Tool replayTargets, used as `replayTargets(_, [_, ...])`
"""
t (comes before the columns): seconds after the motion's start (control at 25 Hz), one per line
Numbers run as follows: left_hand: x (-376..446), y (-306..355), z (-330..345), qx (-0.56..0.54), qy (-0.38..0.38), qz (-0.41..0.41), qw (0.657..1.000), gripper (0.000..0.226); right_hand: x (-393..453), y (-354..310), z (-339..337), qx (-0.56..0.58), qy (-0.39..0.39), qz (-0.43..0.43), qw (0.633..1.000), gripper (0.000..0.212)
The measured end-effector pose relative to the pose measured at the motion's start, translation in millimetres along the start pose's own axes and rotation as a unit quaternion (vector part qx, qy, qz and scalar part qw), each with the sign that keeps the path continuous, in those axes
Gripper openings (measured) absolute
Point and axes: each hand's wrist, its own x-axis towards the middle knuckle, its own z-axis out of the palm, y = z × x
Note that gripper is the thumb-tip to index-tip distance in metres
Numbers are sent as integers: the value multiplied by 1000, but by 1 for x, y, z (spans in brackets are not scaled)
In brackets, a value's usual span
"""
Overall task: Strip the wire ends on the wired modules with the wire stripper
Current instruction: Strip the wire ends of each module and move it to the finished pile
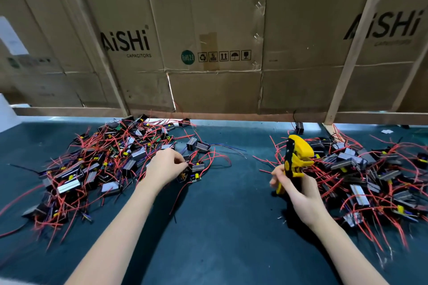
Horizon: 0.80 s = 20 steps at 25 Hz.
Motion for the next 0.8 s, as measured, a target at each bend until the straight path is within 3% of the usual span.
replayTargets(0.12, [0, -6, -9, -13, -38, 12, 999, 27, -1, -3, 1, 2, -7, 19, 1000, 25])
replayTargets(0.2, [0, -3, -13, -21, -15, 62, 998, 41, -2, -6, 3, -4, -13, 21, 1000, 28])
replayTargets(0.28, [-3, 4, -10, -17, 19, 139, 990, 34, -2, -8, 3, -12, -12, 19, 1000, 34])
replayTargets(0.36, [-5, 16, 1, 104, 2, 168, 980, 35, -2, -8, 3, -23, -12, 14, 1000, 39])
replayTargets(0.48, [-7, 36, 17, 294, -31, 132, 946, 41, -3, -8, 1, -30, -31, 10, 999, 43])
replayTargets(0.6, [-7, 49, 15, 194, 29, 201, 960, 18, -2, -6, 0, -31, -37, 12, 999, 42])
replayTargets(0.68, [-9, 49, 9, 84, 17, 270, 959, 19, 0, -4, 0, -13, -33, 28, 999, 42])
replayTargets(0.72, [-11, 48, 8, 51, 4, 273, 961, 25, 1, -4, 0, 2, -30, 38, 999, 41])
replayTargets(0.8, [-15, 45, 12, -5, 15, 198, 980, 29, 2, -3, -1, 27, -26, 50, 998, 38])
